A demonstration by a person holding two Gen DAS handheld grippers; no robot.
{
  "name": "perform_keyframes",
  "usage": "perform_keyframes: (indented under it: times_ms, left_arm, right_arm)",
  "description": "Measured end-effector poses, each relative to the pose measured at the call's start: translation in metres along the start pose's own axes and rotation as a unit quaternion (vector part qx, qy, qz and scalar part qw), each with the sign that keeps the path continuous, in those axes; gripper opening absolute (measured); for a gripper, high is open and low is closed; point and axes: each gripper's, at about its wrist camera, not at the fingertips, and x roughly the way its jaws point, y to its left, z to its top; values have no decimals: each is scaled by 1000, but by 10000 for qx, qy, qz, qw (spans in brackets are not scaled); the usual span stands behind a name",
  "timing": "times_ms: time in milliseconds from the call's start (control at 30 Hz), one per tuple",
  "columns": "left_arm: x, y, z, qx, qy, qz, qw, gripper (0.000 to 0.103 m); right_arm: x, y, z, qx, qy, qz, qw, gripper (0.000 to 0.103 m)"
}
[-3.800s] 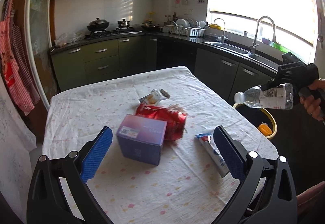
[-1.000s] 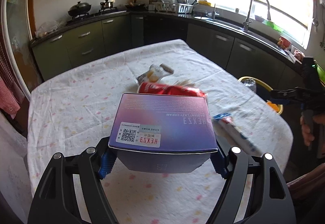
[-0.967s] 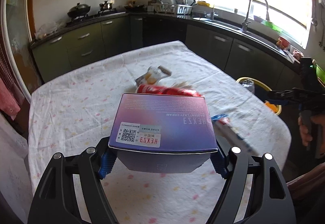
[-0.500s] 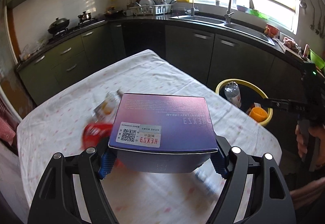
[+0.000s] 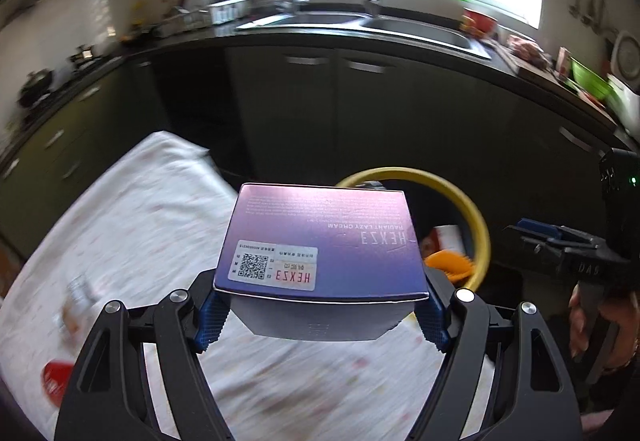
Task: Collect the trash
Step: 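Grasp the purple box with the left gripper and drop it into the bin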
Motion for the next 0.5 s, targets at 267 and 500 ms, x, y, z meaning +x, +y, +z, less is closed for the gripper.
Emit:
perform_keyframes:
  times_ms: [267,500]
  left_arm:
    - [79,-54,33,164,477,-466,9976,78]
    - [72,-50,37,-127,307,-535,9980,90]
  right_arm:
    - [-11,-25,-1,216,-105,-206,9995,80]
    - [-12,-23,-5,213,-144,-239,9994,81]
